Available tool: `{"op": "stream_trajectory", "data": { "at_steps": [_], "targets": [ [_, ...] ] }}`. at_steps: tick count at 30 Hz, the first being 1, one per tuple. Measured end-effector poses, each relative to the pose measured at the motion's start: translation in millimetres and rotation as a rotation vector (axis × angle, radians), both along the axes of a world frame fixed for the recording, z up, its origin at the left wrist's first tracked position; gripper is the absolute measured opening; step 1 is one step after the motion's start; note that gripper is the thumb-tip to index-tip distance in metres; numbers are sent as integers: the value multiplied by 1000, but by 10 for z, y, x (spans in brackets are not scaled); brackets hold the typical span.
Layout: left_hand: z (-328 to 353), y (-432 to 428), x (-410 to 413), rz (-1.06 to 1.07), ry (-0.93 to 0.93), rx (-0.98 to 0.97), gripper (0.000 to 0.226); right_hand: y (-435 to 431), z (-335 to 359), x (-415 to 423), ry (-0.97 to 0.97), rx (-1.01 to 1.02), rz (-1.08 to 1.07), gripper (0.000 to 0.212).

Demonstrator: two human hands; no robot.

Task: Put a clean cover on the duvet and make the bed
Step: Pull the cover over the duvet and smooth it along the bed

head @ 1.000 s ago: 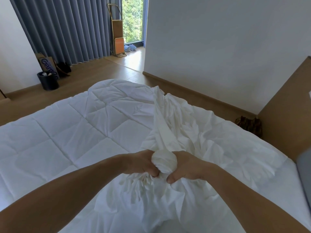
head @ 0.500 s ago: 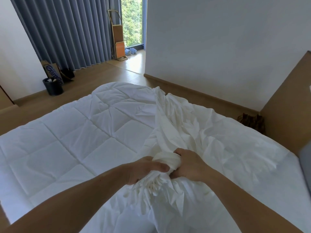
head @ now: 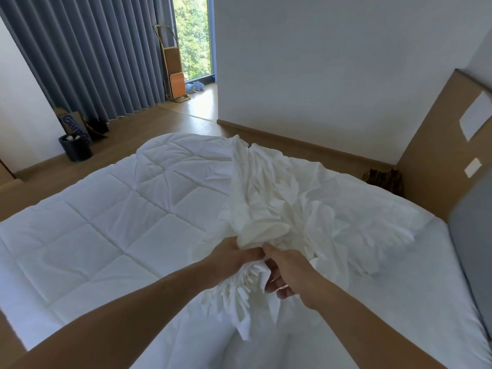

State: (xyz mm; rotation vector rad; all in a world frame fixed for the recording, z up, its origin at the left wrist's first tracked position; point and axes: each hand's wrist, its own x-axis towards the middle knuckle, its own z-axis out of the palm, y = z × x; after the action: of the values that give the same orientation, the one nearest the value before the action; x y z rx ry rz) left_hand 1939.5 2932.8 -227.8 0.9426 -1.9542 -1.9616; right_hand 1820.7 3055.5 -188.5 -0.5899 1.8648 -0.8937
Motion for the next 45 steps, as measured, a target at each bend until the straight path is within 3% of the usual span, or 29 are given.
{"op": "stream_trajectory", "data": {
  "at_steps": [3, 7, 14, 17, 18, 22, 26, 28, 30, 32, 33, 36, 39, 42, 45],
  "targets": [
    [-19, 153, -11, -24, -58, -152, 26, 69, -29, 30, -163, -34, -94, 56],
    [-63, 362, -9, -71, -294, -490, 45, 162, -89, 44, -364, -90, -262, 51],
    [-27, 886, -211, -227, -533, -985, 42, 112, -213, 166, -376, -118, -458, 46],
    [-20, 927, -201, -342, -565, -870, 50, 101, -297, 139, -308, -120, -483, 34],
    [-10, 914, -155, -350, -500, -724, 58, 110, -332, 115, -294, -135, -490, 29],
    [-11, 858, 82, -298, -5, 198, 66, 145, -416, -43, -141, -147, -460, 23],
    [-130, 629, 138, -159, 195, 529, 46, 149, -435, -167, -117, -151, -438, 21],
    [-218, 503, 114, -77, 105, 459, 36, 160, -481, -230, -187, -175, -469, 25],
    [-399, 371, 96, -153, -121, -52, 39, 163, -517, -304, -255, -210, -532, 32],
    [-609, 273, 92, -304, -378, -500, 60, 176, -522, -382, -337, -264, -603, 37],
    [-676, 271, 96, -330, -401, -487, 67, 186, -501, -421, -356, -289, -623, 39],
    [-819, 634, -53, -363, -260, -19, 75, 218, -402, -532, -305, -327, -621, 42],
    [-857, 1246, -389, -377, -108, 358, 89, 261, -233, -640, -212, -342, -594, 31],
    [-732, 1629, -722, -457, -80, 408, 76, 329, -82, -830, -89, -325, -531, 33],
    [-626, 1544, -792, -611, -190, 127, 70, 367, -99, -927, -34, -281, -404, 29]
  ]
}}
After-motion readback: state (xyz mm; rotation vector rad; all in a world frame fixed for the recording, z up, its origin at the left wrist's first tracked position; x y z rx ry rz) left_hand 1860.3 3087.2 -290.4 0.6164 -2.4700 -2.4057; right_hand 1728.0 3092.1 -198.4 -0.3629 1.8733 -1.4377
